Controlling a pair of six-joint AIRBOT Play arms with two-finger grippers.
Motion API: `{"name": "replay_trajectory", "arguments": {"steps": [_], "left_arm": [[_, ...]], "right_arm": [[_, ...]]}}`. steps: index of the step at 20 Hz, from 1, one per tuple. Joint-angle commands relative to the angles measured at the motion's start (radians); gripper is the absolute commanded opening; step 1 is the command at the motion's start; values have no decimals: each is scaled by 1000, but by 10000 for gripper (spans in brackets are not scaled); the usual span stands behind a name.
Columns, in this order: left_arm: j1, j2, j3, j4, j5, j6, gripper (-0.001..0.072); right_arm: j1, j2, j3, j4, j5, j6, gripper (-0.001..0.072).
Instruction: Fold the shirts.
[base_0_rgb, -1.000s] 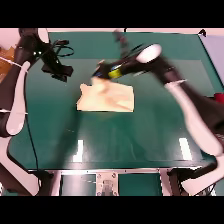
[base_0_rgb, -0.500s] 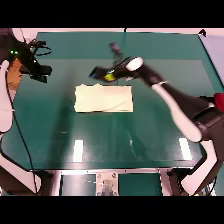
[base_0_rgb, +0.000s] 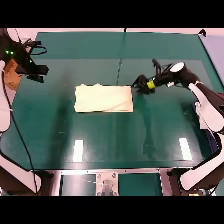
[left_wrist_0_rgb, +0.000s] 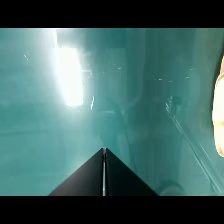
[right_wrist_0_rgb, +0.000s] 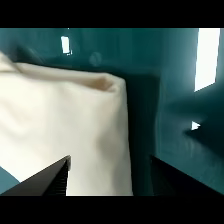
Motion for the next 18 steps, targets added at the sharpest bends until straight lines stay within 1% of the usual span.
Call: {"name": "replay_trajectory", "arguments": {"steps": [1, 3, 4, 5, 6, 7, 9, 11, 15, 18], "left_arm": [[0, 1, 0, -3, 10, -19, 27], [0, 1, 0, -8, 10, -23, 26], [0, 1, 0, -13, 9, -23, 27], [0, 1, 0, -16, 9, -22, 26], [0, 1, 0, -16, 9, -22, 27], [0, 1, 0, -16, 9, -22, 26], [0, 1, 0, -16, 6, -22, 27], [0, 1, 0, -17, 7, -22, 27], [0, 1, 0, -19, 9, -22, 27], [0, 1, 0, -19, 9, -22, 27]], "right_arm": [[63, -10, -115, 97, -82, -60, 557], [130, -27, -115, 121, -124, -59, 557], [157, -34, -114, 158, -140, -60, 554], [174, -34, -113, 205, -149, -68, 423], [182, -34, -95, 265, -139, -106, 45], [182, -29, -64, 300, -121, -108, 14], [148, 13, 34, 309, -90, -92, 13], [72, 81, 136, 301, -75, -49, 12], [-197, 217, 313, 258, 17, 100, 13], [-430, 266, 385, 218, 98, 193, 12]]}}
